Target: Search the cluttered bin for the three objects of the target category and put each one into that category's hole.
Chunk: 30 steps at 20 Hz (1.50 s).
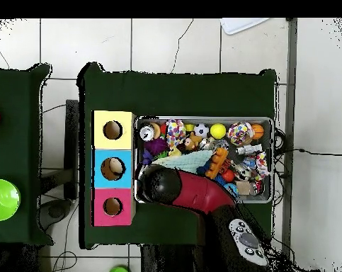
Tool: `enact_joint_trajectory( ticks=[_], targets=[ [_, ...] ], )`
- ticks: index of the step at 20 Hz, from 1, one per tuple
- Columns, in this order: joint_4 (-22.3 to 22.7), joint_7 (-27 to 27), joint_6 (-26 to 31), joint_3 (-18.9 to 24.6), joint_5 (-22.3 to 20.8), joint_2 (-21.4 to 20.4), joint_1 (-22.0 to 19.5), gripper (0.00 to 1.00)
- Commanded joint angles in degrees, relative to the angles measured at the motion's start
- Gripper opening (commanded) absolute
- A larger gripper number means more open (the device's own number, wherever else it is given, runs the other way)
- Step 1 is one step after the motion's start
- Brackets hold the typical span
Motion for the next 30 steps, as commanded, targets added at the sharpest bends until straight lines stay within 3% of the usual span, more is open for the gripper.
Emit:
enact_joint_trajectory(
  ticks=[1, 6, 8, 14, 17, 20, 25, 30],
  targets=[
    [6.15, 6.77, 11.45, 5.46, 4.97, -5.97, -0.90, 0.00],
    [5.99, 6.01, 16.43, 4.55, 5.92, -9.59, -0.67, 0.00],
    [6.46, 4.86, 15.52, 4.61, 5.70, -9.64, -1.10, 0.00],
    [4.10, 1.64, 3.82, 2.76, -0.12, -2.87, -3.55, 0.00],
    [3.98, -0.42, -0.82, 3.76, -2.18, -1.79, -5.57, 0.00],
    [3.10, -1.75, -2.36, 4.01, -4.62, -1.31, -6.72, 0.00],
    [0.92, -3.71, -0.16, 5.00, -7.63, -1.47, -8.39, 0.00],
    [-1.87, -2.53, -6.34, 4.26, -12.25, 4.21, -9.66, 0.00]
  ],
)
